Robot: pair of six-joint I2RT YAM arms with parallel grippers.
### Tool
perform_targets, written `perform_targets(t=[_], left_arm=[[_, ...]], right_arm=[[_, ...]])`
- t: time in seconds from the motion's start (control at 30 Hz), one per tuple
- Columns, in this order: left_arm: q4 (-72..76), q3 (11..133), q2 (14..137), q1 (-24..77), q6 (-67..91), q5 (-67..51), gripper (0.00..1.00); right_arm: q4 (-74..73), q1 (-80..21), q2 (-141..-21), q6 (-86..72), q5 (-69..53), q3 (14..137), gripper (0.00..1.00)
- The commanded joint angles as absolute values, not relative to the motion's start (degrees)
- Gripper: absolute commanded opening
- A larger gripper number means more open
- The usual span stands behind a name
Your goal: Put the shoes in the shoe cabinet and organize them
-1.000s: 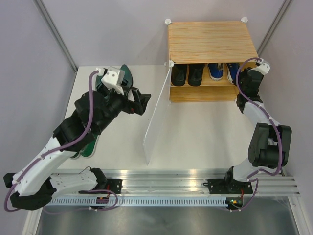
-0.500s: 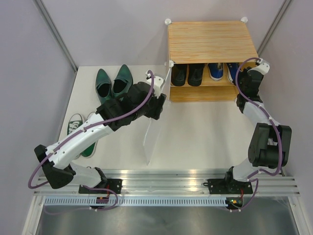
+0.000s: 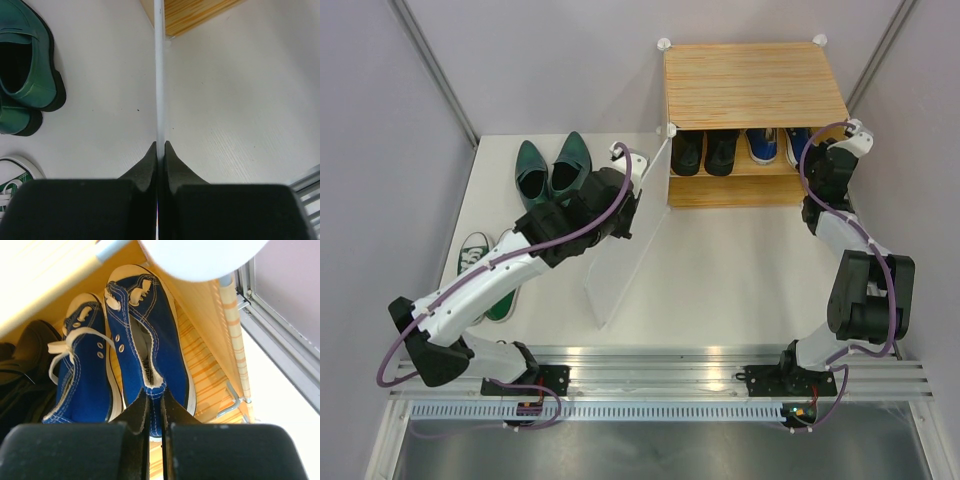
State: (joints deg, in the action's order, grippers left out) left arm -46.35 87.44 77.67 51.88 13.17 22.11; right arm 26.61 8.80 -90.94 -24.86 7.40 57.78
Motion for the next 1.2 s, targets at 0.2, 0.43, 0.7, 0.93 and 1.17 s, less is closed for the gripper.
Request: perform_targets(t=[0.2,0.43,0.7,0.93,1.17], left_arm=[[-45.79,84.82,75.59,52.47,11.25,22.06,0.02],[-45.35,83.85,74.88,52.47,10.90,22.32,0.02],[-44.74,83.06,74.44,52.47,10.11,22.06,0.02],[-44.39,82.44,74.18,52.47,9.76,21.62,0.02],[-44.12,82.18,73.74,52.47,9.67,21.80,0.02]], right_arm=[[39.46,9.05,-92.55,-29.28,7.47,59.41,0.00],[38.41,7.38,-92.81,-22.77,6.59,63.28,0.01],[33.67,2.64,-95.27,-12.76,8.26,66.80,0.01],[32.52,2.55,-96.15,-11.87,10.72,65.13,0.01],[31.55,2.46,-96.94,-8.62,12.04,65.74,0.01]])
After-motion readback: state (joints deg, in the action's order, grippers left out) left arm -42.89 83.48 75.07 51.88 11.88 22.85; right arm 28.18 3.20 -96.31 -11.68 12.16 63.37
